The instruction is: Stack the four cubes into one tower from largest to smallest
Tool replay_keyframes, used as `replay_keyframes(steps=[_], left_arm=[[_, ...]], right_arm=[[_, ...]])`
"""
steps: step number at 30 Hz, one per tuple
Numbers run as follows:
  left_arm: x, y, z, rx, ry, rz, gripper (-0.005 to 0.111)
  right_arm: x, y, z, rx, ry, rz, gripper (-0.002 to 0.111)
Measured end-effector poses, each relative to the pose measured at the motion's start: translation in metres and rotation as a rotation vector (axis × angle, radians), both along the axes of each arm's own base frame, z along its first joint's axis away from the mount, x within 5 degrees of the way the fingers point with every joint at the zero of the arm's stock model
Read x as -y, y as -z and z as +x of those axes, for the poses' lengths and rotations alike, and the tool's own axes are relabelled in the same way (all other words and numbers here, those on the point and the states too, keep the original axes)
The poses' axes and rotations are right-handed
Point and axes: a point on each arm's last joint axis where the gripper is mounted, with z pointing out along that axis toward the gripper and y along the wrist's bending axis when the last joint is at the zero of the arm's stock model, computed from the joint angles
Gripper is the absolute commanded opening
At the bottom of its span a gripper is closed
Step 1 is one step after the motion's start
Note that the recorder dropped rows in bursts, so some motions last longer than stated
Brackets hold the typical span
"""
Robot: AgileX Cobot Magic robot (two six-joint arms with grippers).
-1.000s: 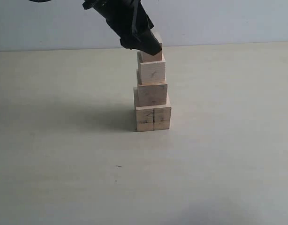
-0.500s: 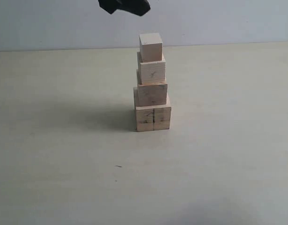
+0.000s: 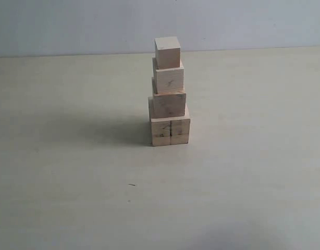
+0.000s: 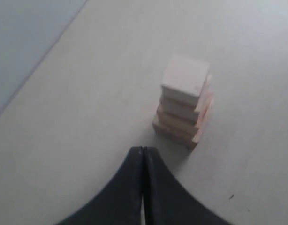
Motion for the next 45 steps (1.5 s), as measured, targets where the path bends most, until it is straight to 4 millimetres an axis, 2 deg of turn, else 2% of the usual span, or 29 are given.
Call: replay_keyframes(steps=[5,7,8,9,12,13,15,16,17,18,19,20,21,22,23,24,25,28,29,33,34,36,39,43,45], left_arm=[[-0.059,0.029,0.018,-0.123,-0.321,-0.069,0.000],[-0.090,0.032,0.023,-0.108,-0.500,-0.160,0.000],[-0.121,0.030,0.027,-0.045,-0.676,-0.271,0.000],[-0.136,0.029,0.027,-0.006,-0.769,-0.336,0.000],[-0.172,0.022,0.018,0.155,-0.981,-0.501,0.000],[-0.189,0.019,0.005,0.280,-1.076,-0.569,0.000],[-0.201,0.006,-0.016,0.447,-1.137,-0.633,0.000],[-0.204,-0.001,-0.031,0.526,-1.151,-0.663,0.000],[-0.205,-0.014,-0.061,0.642,-1.155,-0.708,0.000],[-0.204,-0.023,-0.083,0.715,-1.140,-0.728,0.000],[-0.200,-0.030,-0.117,0.802,-1.104,-0.720,0.000],[-0.198,-0.027,-0.130,0.825,-1.090,-0.706,0.000],[-0.191,-0.025,-0.157,0.879,-1.041,-0.686,0.000],[-0.188,-0.017,-0.169,0.892,-1.016,-0.663,0.000],[-0.183,-0.002,-0.191,0.908,-0.977,-0.639,0.000],[-0.181,0.004,-0.199,0.914,-0.967,-0.638,0.000],[-0.181,0.022,-0.208,0.889,-0.976,-0.638,0.000],[-0.180,0.058,-0.214,0.809,-0.996,-0.611,0.000],[-0.180,0.081,-0.212,0.743,-1.013,-0.577,0.000],[-0.180,0.133,-0.202,0.565,-1.055,-0.475,0.000],[-0.181,0.150,-0.200,0.523,-1.041,-0.393,0.000],[-0.181,0.159,-0.198,0.529,-0.995,-0.302,0.000],[-0.180,0.161,-0.198,0.663,-0.919,-0.235,0.000],[-0.184,0.166,-0.207,0.859,-0.932,-0.268,0.000],[-0.187,0.173,-0.215,0.873,-0.977,-0.310,0.000]], right_arm=[[0.000,0.000,0.000,0.000,0.000,0.000,0.000],[0.000,0.000,0.000,0.000,0.000,0.000,0.000],[0.000,0.000,0.000,0.000,0.000,0.000,0.000],[0.000,0.000,0.000,0.000,0.000,0.000,0.000],[0.000,0.000,0.000,0.000,0.000,0.000,0.000],[0.000,0.000,0.000,0.000,0.000,0.000,0.000],[0.000,0.000,0.000,0.000,0.000,0.000,0.000],[0.000,0.000,0.000,0.000,0.000,0.000,0.000],[0.000,0.000,0.000,0.000,0.000,0.000,0.000],[0.000,0.000,0.000,0.000,0.000,0.000,0.000],[0.000,0.000,0.000,0.000,0.000,0.000,0.000],[0.000,0.000,0.000,0.000,0.000,0.000,0.000],[0.000,0.000,0.000,0.000,0.000,0.000,0.000],[0.000,0.000,0.000,0.000,0.000,0.000,0.000],[0.000,0.000,0.000,0.000,0.000,0.000,0.000],[0.000,0.000,0.000,0.000,0.000,0.000,0.000],[0.000,0.000,0.000,0.000,0.000,0.000,0.000],[0.000,0.000,0.000,0.000,0.000,0.000,0.000],[0.000,0.000,0.000,0.000,0.000,0.000,0.000],[0.000,0.000,0.000,0.002,0.000,0.000,0.000],[0.000,0.000,0.000,0.006,-0.001,0.000,0.000],[0.000,-0.001,0.001,0.017,-0.003,0.000,0.000],[0.000,-0.001,0.001,0.018,-0.003,0.000,0.000],[0.000,-0.002,0.001,0.022,-0.004,0.001,0.000],[0.000,-0.002,0.001,0.022,-0.004,0.001,0.000]])
